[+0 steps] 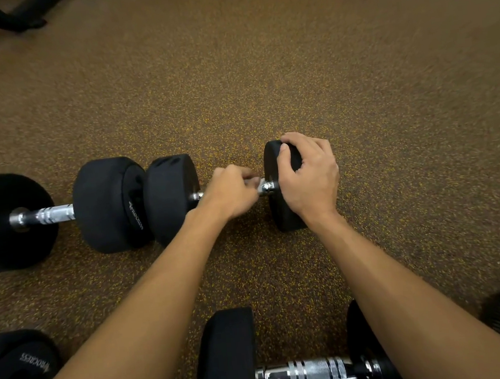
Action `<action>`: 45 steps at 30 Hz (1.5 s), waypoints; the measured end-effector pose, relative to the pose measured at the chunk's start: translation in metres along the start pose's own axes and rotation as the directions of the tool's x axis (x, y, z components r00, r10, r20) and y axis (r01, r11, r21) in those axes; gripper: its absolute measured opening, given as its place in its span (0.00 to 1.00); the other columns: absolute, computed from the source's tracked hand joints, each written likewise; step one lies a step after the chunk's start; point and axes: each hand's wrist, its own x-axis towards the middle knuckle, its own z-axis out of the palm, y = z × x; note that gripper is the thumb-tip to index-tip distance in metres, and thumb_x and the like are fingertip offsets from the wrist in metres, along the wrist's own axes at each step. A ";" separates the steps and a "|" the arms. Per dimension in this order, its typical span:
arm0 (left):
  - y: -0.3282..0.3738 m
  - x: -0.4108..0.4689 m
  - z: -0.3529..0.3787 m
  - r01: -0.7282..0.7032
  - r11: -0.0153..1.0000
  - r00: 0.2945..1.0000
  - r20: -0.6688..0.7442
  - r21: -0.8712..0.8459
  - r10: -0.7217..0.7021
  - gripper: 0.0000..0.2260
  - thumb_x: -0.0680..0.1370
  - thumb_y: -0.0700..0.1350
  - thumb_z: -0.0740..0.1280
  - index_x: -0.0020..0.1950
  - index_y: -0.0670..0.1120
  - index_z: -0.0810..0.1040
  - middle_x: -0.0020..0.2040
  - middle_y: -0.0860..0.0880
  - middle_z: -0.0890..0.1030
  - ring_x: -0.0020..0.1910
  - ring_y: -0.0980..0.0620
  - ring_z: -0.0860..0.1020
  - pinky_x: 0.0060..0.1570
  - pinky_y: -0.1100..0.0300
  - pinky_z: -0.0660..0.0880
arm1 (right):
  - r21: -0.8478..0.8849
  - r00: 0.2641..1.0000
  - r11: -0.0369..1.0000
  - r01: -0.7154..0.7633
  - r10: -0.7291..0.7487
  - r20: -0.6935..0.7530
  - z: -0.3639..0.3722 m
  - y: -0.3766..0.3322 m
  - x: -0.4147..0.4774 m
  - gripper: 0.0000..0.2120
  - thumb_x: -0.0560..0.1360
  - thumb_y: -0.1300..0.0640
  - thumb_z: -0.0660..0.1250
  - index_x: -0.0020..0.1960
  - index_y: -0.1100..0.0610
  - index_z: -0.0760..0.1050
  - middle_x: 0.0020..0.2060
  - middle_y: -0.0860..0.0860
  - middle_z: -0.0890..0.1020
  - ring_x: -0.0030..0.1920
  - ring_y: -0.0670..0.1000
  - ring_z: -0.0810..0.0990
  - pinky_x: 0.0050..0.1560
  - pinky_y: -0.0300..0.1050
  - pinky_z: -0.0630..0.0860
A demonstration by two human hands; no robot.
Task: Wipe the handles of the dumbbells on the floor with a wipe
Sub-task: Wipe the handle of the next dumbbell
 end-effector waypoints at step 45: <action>-0.037 -0.006 0.054 -0.467 0.878 0.770 -0.438 0.108 0.464 0.12 0.82 0.52 0.71 0.63 0.50 0.87 0.58 0.53 0.87 0.58 0.52 0.83 0.78 0.44 0.65 | -0.006 1.000 1.000 0.004 -0.004 -0.017 0.003 0.000 0.004 0.14 0.81 0.48 0.62 0.60 0.49 0.84 0.57 0.42 0.86 0.60 0.50 0.78 0.62 0.56 0.77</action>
